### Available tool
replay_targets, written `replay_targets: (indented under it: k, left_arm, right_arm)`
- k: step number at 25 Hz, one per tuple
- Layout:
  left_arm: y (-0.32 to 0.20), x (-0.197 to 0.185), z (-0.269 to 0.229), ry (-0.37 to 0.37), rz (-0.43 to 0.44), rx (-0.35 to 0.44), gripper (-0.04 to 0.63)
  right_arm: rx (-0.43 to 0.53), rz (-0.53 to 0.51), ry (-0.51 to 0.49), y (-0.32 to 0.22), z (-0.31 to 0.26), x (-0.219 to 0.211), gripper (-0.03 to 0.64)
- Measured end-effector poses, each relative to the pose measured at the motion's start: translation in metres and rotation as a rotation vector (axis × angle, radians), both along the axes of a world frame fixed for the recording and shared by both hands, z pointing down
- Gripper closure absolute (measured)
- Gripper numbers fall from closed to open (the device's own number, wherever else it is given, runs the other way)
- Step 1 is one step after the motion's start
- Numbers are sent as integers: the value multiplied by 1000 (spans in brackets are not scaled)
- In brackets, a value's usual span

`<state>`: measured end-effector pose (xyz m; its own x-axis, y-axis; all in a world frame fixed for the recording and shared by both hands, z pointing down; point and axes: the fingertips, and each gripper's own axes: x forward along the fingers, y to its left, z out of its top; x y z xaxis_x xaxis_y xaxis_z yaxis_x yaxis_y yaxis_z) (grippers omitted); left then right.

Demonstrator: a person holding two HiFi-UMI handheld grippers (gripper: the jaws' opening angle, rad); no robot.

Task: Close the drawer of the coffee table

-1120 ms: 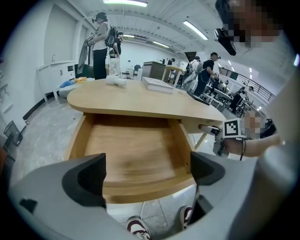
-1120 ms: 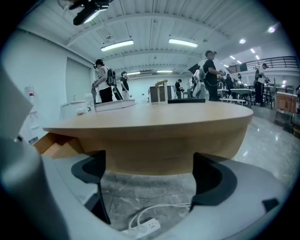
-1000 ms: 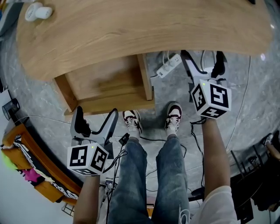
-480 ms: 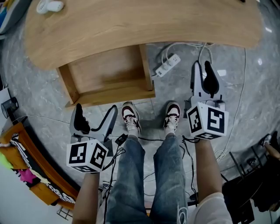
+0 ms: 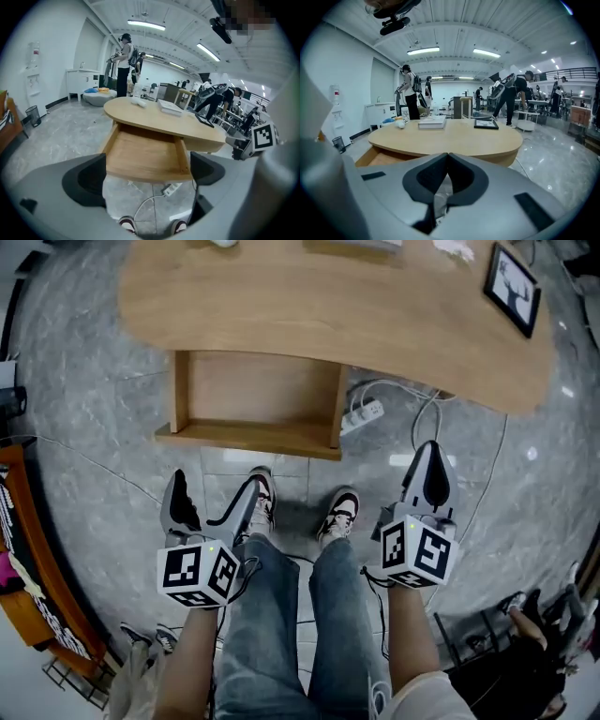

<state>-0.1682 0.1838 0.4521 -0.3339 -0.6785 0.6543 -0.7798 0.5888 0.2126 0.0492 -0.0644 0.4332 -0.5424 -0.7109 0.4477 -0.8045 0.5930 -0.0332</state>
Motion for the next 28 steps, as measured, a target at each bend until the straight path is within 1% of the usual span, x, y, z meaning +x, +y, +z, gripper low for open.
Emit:
replay_targets:
  k: [3, 5, 9, 11, 13, 16, 19, 23, 28]
  left_arm:
    - [14, 3, -2, -25, -51, 32, 38]
    - [20, 6, 2, -52, -60, 56, 38]
    - [32, 7, 21, -98, -38, 101, 38]
    - [34, 5, 35, -131, -7, 115, 38]
    - [35, 2, 53, -163, 24, 122, 40]
    - [35, -7, 84, -206, 43, 124, 40]
    - [30, -14, 114, -236, 70, 128, 40]
    - [22, -21, 146, -245, 94, 128, 40]
    - [10, -30, 157, -234, 68, 159, 40]
  right_arm:
    - [6, -54, 6, 3, -13, -12, 617]
    - [31, -110, 12, 7, -22, -23, 617]
    - [69, -223, 47, 28, -28, -47, 617]
    - [78, -244, 61, 35, -26, -55, 617]
    - [70, -236, 59, 40, -22, -61, 617]
    - [48, -220, 52, 44, -12, -69, 617]
    - [43, -195, 78, 46, 0, -66, 617]
    - [42, -156, 119, 46, 16, -57, 617]
    - [26, -144, 145, 41, 35, -60, 617]
